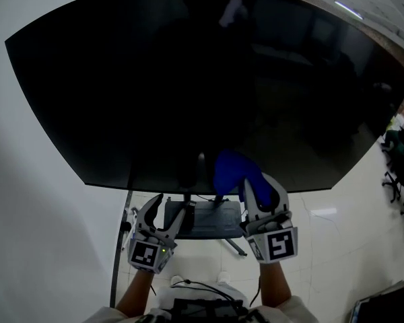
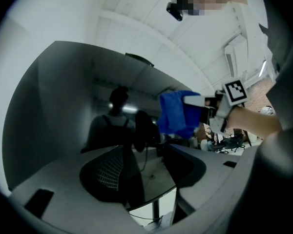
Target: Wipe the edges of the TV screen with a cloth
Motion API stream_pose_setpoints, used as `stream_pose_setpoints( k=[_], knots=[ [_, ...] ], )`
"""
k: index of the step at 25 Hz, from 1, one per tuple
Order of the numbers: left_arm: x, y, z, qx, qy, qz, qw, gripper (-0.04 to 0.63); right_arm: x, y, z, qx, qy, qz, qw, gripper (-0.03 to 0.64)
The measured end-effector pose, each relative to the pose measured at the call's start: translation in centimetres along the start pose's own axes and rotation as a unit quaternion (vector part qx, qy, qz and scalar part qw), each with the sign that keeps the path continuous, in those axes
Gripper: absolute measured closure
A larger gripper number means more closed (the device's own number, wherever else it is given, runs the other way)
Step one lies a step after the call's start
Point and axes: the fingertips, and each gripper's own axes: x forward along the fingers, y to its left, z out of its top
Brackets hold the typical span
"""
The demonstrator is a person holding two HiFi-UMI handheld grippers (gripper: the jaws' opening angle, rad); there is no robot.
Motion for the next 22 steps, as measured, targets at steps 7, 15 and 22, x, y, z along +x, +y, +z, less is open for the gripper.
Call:
stream_pose_setpoints(
  k=[7, 15, 22],
  knots=[
    [3.8, -3.3, 3.4, 0.024, -0.028, -0.029, 0.9989, 0.356, 9.4, -8.0, 19.9, -0.238, -0.15, -0.035, 0.959, 0.528],
    [7.2, -8.7, 4.5, 0.023, -0.042, -0.088, 0.995, 0.356, 20.0, -10.6, 33.6, -0.331, -0.163, -0.051, 0.928, 0.525],
    [9.7, -12.4, 3.8, -0.009, -0.04, -0.144, 0.9888, 0.356, 22.5, -12.0, 28.7, -0.419, -0.05, -0.031, 0.906, 0.523]
  ],
)
